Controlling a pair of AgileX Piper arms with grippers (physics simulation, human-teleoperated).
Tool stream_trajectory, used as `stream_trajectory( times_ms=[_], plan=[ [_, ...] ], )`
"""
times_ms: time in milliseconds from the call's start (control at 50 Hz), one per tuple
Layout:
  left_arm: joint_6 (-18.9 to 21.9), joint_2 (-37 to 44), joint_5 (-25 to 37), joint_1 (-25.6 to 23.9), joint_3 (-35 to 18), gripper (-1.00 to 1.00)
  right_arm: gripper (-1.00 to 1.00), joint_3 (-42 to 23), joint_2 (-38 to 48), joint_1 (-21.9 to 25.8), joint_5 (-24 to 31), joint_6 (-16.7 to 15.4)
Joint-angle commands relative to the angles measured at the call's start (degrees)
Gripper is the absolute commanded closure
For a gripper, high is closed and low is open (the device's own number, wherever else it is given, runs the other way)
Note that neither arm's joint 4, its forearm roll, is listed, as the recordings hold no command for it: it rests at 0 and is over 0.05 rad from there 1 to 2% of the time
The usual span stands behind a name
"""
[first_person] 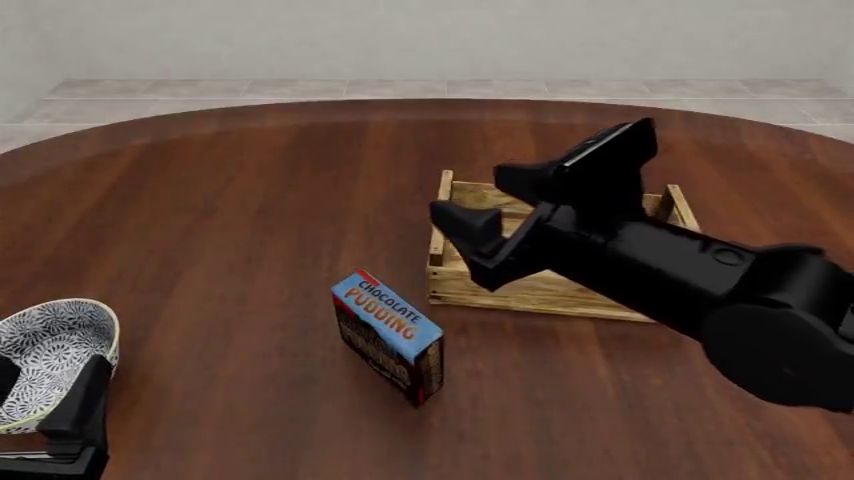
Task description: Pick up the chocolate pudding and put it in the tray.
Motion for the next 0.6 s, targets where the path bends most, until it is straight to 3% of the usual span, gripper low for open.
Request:
stream_trajectory(
  times_ms=[20, 600],
  plan=[
    [0.0, -0.1, 0.2, -0.3, 0.0, -1.0, -1.0, -1.5, 1.7, 0.8, 2.0, 0.1],
    [0.2, 0.0, 0.5, -0.1, 0.0, -1.0, -1.0, -2.2, 7.3, 2.0, 1.6, 1.1]
  ],
)
